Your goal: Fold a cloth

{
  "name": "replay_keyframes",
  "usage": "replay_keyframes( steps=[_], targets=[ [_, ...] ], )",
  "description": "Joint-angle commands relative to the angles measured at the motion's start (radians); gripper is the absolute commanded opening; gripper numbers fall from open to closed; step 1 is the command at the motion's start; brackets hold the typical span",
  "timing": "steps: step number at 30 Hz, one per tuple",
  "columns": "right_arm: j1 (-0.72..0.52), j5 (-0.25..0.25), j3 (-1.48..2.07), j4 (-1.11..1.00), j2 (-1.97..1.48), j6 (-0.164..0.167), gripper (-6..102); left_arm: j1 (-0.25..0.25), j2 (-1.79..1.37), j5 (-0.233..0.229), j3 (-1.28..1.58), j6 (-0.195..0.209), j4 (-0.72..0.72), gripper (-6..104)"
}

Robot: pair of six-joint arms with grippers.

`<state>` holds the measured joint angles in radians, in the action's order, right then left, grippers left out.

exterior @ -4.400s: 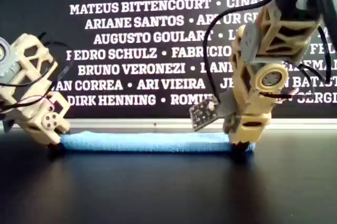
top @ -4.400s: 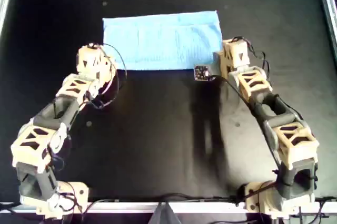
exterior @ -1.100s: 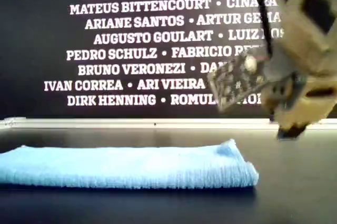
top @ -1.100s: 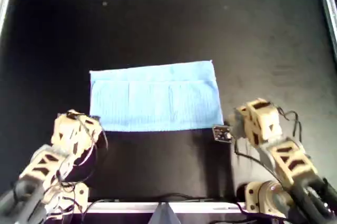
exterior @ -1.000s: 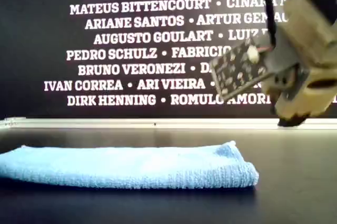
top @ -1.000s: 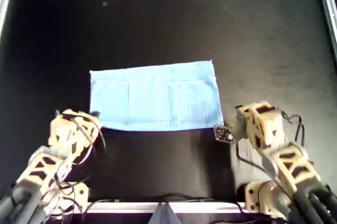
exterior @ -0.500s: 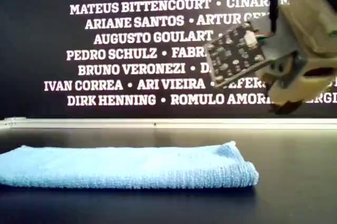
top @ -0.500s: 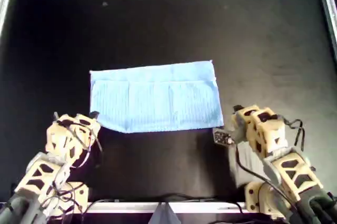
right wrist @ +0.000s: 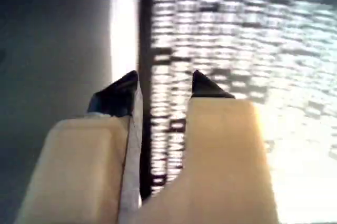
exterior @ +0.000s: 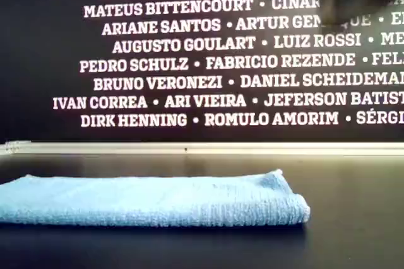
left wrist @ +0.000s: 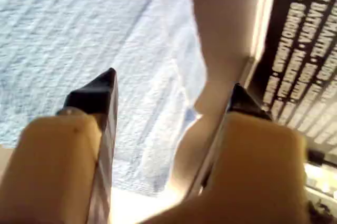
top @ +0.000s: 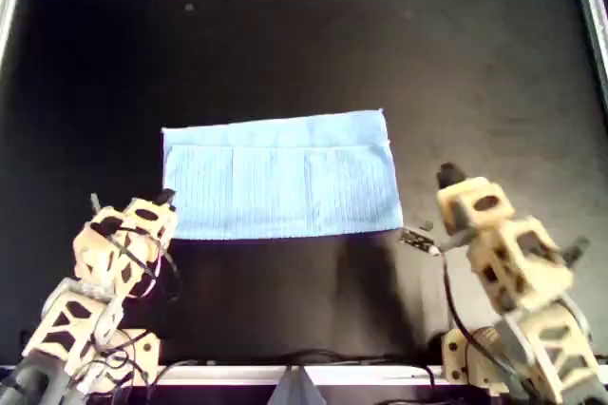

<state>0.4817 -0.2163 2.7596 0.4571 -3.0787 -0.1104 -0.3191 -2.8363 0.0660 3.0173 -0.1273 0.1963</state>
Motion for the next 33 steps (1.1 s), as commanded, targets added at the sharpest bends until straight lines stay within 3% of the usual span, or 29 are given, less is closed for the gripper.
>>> replay_keyframes(
  steps=[1,4,9,12,15,21,26,33],
  targets=[
    [-0.009,0.012,0.003,-0.003,-0.02,0.005,40,0.021,-0.028,-0.006,-0.011,0.005,-0.003,74],
    [0.005,0.014,0.109,-0.003,0.041,0.017,40,0.023,-0.046,-0.026,-0.029,-0.005,-0.003,74],
    [0.006,0.014,0.158,-0.003,0.164,0.13,40,0.061,-0.173,-0.183,-0.074,-0.008,-0.003,74],
    [0.006,0.015,0.152,-0.003,0.288,0.137,40,0.074,-0.232,-0.281,-0.08,-0.008,-0.005,74],
    [0.008,0.018,0.11,-0.003,0.417,0.135,45,0.074,-0.241,-0.331,-0.081,-0.008,-0.005,74],
    [-0.009,0.129,-0.008,-0.003,0.684,0.132,59,0.074,-0.241,-0.325,-0.077,-0.005,-0.005,74],
    [-0.006,0.146,-0.087,-0.011,0.762,0.121,62,0.066,-0.241,-0.321,-0.064,-0.008,-0.005,74],
    [0.006,0.147,-0.155,-0.026,0.839,0.046,62,0.061,-0.241,-0.321,-0.063,-0.008,-0.005,74]
  ],
)
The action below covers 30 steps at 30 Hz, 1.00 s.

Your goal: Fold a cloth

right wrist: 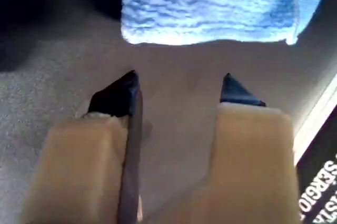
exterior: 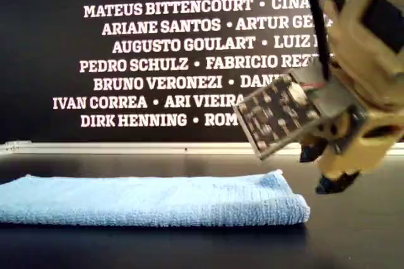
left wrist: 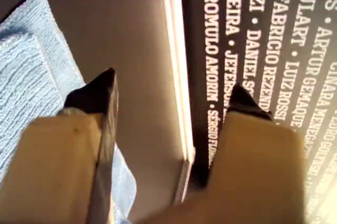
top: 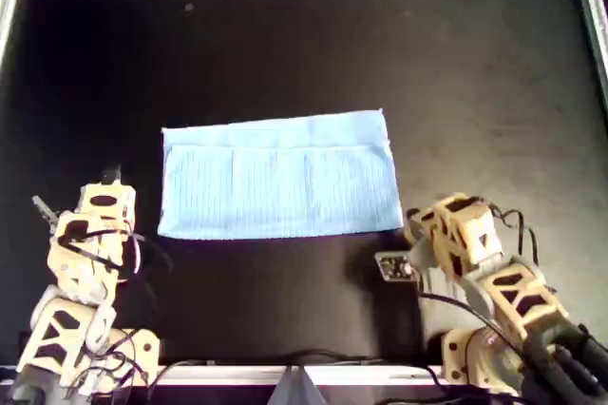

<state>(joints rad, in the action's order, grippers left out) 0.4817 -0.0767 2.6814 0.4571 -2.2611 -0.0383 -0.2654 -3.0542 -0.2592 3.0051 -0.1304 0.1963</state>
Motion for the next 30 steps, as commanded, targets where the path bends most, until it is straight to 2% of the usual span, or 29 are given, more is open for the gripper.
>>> replay_keyframes(
  steps=[1,4,7,10,21,30],
  targets=[
    [0.008,0.008,-0.092,-0.026,0.051,-0.043,62,0.008,-0.023,0.005,-0.051,-0.005,-0.005,74],
    [0.006,0.038,-0.146,-0.026,0.158,-0.095,62,0.008,-0.023,0.002,-0.051,-0.006,-0.005,74],
    [0.005,0.087,-0.201,-0.026,0.247,-0.123,62,0.006,-0.023,-0.005,-0.049,-0.006,-0.005,74],
    [-0.003,0.11,-0.261,-0.026,0.305,-0.124,62,0.006,-0.023,-0.008,-0.049,-0.006,-0.005,74],
    [-0.003,0.112,-0.454,-0.026,0.592,-0.126,62,0.006,-0.023,-0.009,-0.049,-0.006,-0.005,74],
    [0.006,0.114,-0.466,-0.025,0.621,-0.124,59,0.006,-0.023,-0.009,-0.049,-0.006,-0.005,74]
  ],
)
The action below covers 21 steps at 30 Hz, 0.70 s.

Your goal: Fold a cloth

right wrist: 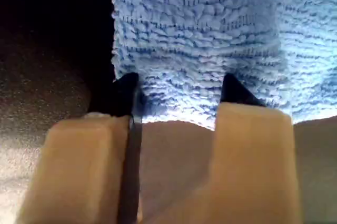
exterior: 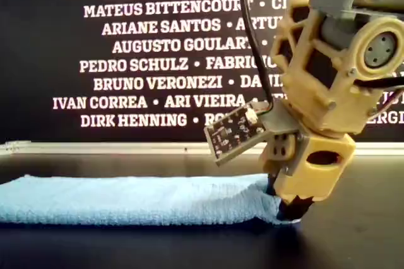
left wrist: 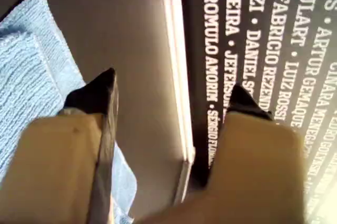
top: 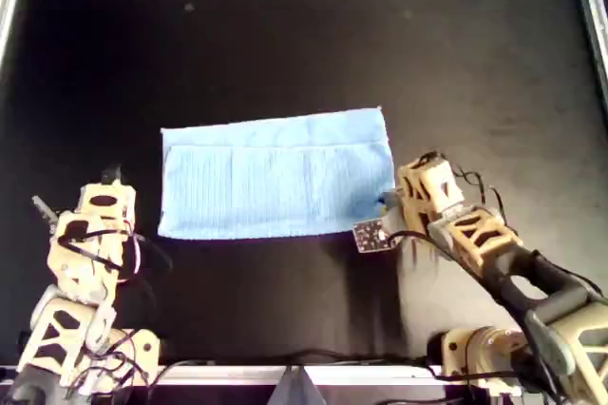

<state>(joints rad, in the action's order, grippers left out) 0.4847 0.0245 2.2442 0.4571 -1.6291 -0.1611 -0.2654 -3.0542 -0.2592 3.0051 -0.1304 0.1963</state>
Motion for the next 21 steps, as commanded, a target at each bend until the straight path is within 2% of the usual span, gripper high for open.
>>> replay_keyframes(
  steps=[1,4,11,13,16,18,21],
  targets=[
    [0.003,0.012,-0.028,-0.025,-0.012,-0.002,58,0.006,-0.023,-0.011,-0.049,-0.006,-0.005,74],
    [0.002,0.012,-0.026,-0.025,-0.014,-0.002,46,0.006,-0.023,-0.011,-0.049,-0.006,-0.005,74],
    [-0.011,0.011,-0.049,-0.026,-0.014,-0.002,3,0.006,-0.023,-0.011,-0.049,-0.006,-0.005,74],
    [-0.011,0.011,-0.049,-0.026,-0.015,-0.002,-4,0.006,-0.023,-0.011,-0.049,-0.006,-0.005,74],
    [-0.012,-0.002,-0.046,-0.025,-0.015,-0.002,-1,0.009,-0.023,-0.011,-0.049,-0.006,-0.005,74],
    [-0.012,0.008,-0.035,-0.025,-0.018,0.006,1,0.014,-0.023,-0.011,-0.049,-0.006,-0.005,74],
    [-0.012,0.009,-0.011,-0.021,-0.069,0.0,1,0.015,-0.023,-0.011,-0.049,-0.006,-0.005,74]
  ],
)
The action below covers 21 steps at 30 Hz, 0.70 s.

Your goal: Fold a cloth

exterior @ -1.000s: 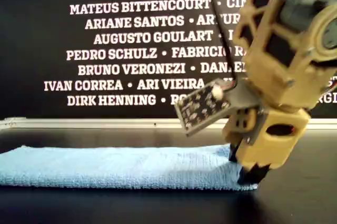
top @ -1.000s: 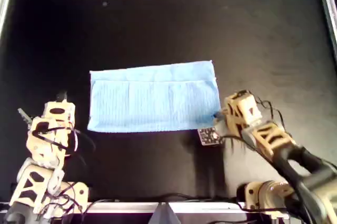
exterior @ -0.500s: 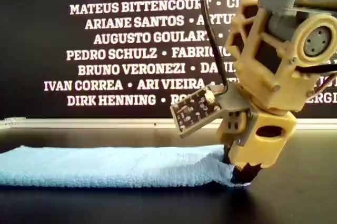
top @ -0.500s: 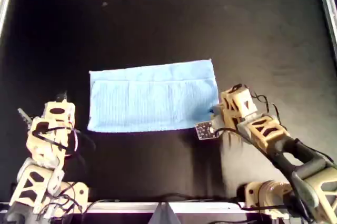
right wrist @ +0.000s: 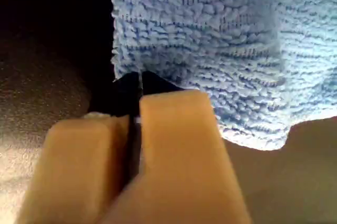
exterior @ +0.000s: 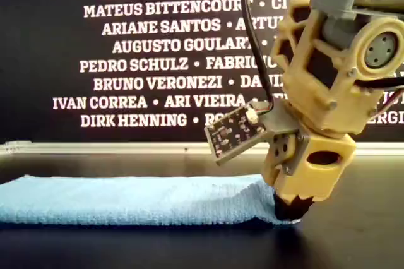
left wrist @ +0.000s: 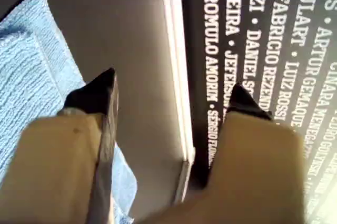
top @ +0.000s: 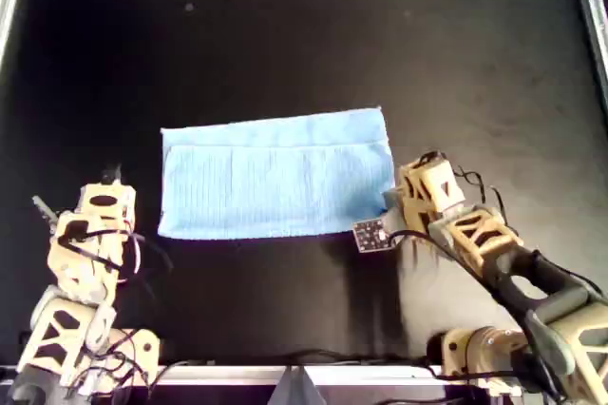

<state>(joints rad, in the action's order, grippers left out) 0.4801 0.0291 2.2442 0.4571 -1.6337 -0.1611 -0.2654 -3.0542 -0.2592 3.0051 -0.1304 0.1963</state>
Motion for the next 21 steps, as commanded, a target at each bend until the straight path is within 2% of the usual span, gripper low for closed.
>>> replay_keyframes(
  steps=[1,4,8,11,12,13,15,17,21],
  targets=[
    [-0.008,0.006,0.008,-0.017,-0.094,-0.002,2,0.015,-0.023,-0.011,-0.049,-0.006,-0.005,74],
    [-0.002,0.006,0.103,-0.017,-0.268,0.017,8,0.014,-0.023,-0.011,-0.049,-0.006,-0.005,74],
    [0.002,-0.015,0.302,-0.014,-0.73,0.018,31,0.015,-0.023,-0.011,-0.049,-0.006,-0.005,74],
    [-0.017,-0.014,0.428,-0.015,-1.071,0.017,44,0.012,-0.023,-0.009,-0.049,-0.006,-0.005,74],
    [-0.018,-0.012,0.466,-0.017,-1.173,0.003,47,0.009,-0.023,-0.005,-0.052,-0.006,-0.005,74],
    [-0.023,-0.015,0.502,-0.017,-1.276,0.012,50,0.008,-0.023,0.0,-0.054,-0.006,-0.005,74],
    [-0.014,0.003,0.563,-0.017,-1.453,0.003,53,0.008,-0.023,0.0,-0.054,-0.006,-0.005,74],
    [-0.008,0.005,0.6,-0.015,-1.506,0.017,55,0.008,-0.023,-0.003,-0.054,-0.006,-0.005,74],
    [-0.008,0.006,0.669,-0.006,-1.359,0.035,55,0.011,-0.023,0.002,-0.051,-0.006,-0.005,74]
  ],
)
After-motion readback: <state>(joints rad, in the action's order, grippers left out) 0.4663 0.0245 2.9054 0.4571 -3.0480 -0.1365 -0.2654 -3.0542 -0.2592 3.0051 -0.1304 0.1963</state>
